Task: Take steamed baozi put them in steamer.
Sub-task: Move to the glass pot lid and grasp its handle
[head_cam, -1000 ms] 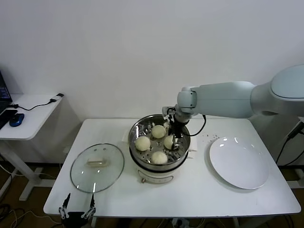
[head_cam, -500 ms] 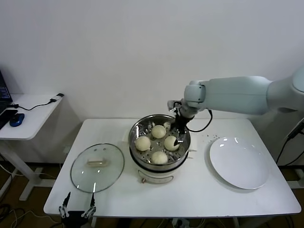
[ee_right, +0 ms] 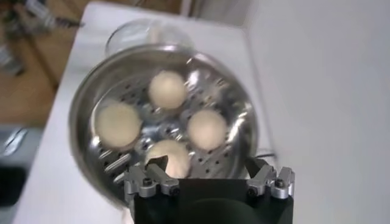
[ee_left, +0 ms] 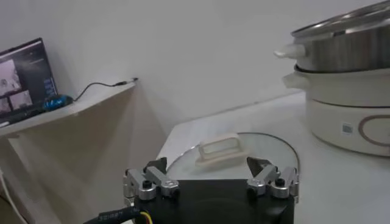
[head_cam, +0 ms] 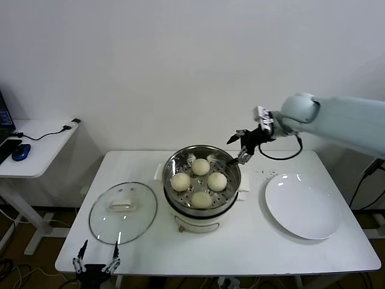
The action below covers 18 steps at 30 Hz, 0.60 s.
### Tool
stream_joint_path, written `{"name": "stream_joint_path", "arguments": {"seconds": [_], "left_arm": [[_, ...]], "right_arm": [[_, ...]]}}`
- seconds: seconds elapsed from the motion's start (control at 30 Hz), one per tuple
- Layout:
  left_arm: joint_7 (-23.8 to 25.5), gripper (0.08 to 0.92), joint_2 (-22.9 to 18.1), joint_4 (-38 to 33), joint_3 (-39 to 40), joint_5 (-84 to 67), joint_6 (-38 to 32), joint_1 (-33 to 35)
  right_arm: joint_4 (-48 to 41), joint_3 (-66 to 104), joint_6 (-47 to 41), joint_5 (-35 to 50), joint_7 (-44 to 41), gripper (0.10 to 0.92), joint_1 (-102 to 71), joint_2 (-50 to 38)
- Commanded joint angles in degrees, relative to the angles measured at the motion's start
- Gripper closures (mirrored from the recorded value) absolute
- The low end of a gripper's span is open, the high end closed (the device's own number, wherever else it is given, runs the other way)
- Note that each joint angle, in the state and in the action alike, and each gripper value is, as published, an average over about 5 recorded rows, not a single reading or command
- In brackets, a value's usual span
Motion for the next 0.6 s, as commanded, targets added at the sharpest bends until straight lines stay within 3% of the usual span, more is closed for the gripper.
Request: {"name": "stream_joint_path", "arguments": {"seconds": [0.03, 0.27, 0.43, 0.6], "left_arm": [[-0.2, 0.177, -0.3, -1.7, -0.7, 0.3, -0.3, 0.2], [-0.3, 0.177, -0.8, -3.9, -1.1, 3.3, -0.3, 0.7], [-0.1, 0.177, -1.1, -5.7, -1.0, 8.2, 1.1, 0.7], [2.3, 0.177, -0.9, -7.0, -2.3, 17.1, 2.3, 0.3]], "right_arm": [[7.5, 43.5, 12.6, -2.8, 20.4, 0.203, -40.9, -20.9], [12.4, 79.1, 14.7, -8.1, 25.4, 0.203, -77.4, -20.0], [14.5, 102.9, 14.2, -12.7, 26.3, 0.203, -99.3, -12.1], [17.2, 116.7, 11.8, -16.8, 26.9, 0.203, -110.7, -2.3]]}}
